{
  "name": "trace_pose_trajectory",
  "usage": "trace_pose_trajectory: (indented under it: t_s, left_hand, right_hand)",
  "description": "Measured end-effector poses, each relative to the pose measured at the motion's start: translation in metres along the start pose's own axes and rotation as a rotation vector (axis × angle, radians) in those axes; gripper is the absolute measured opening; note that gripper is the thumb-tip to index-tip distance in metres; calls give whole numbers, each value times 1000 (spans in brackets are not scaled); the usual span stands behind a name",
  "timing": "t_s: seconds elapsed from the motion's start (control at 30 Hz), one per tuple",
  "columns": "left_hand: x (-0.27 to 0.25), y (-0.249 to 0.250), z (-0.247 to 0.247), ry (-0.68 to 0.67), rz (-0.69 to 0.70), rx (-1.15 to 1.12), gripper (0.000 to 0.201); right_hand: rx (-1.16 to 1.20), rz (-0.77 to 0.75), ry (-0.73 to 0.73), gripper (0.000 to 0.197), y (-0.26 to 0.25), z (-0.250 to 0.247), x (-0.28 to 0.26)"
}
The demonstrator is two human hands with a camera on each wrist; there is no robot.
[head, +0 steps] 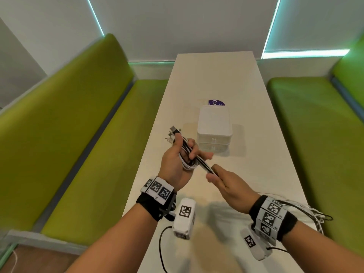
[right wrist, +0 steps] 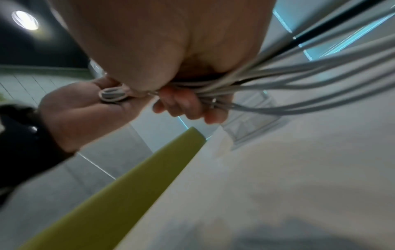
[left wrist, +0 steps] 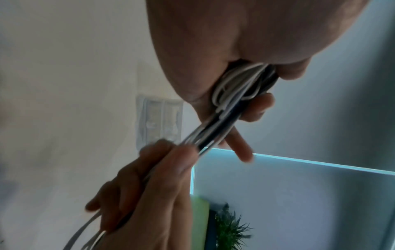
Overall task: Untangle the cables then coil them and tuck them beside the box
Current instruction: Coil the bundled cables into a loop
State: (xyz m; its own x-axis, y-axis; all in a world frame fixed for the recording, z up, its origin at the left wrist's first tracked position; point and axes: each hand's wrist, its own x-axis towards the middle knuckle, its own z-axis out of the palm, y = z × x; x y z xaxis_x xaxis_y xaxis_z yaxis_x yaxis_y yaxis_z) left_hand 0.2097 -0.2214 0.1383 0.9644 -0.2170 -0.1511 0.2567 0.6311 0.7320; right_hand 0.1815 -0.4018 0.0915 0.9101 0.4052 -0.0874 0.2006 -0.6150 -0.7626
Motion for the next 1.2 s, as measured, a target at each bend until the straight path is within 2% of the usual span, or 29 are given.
trace_pose_trajectory:
  t_s: [0.2, 0.37, 0.43, 0.5, 0.63, 0.67, 0.73, 0.83, 0.9, 0.97, 1.03, 1.13, 1.2]
  left_hand:
    - [10, 2, 9, 113, 26, 70, 45]
    - [17, 8, 8, 129, 28, 241, 44]
    - [21, 9, 7, 150, 33, 305, 38]
    - [25, 8, 6, 160, 27, 389, 33]
    - [22, -6, 9, 67, 18, 827, 29]
    - [20, -11, 9, 22, 12, 924, 35]
    - [16, -19, 5, -76, -48, 963, 54]
    - [8, -22, -2, -106, -174, 849, 98]
    - [5, -25, -5, -133, -249, 675, 107]
    - [0, -29, -6, -189, -293, 493, 98]
    - [-5, -33, -5, -218, -333, 414, 85]
    - [-9, -32, -5, -210, -384, 514, 63]
    - [-12, -27, -6, -199, -443, 475, 38]
  right_hand:
    - [128, -17, -92, 24, 15, 4, -6]
    - [98, 14, -142, 28, -3, 6, -2]
    - [-4, 0, -221, 31, -18, 3, -5]
    - [-201, -46, -291, 30, -34, 0, -12]
    - [-516, -158, -299, 16, -62, -16, -18]
    - [-556, -184, -289, 13, -68, -23, -18]
    - [-616, -236, -256, 13, -73, -37, -16]
    - [-559, -256, -148, 14, -75, -55, -10]
    - [-458, -240, -86, 10, -72, -64, -3]
    - [-397, -245, -57, 12, -67, -70, 6]
    - [-331, -247, -18, 18, -61, -74, 14]
    - [-277, -243, 26, 19, -53, -73, 22]
    - [-412, -241, 35, 29, -51, -70, 23]
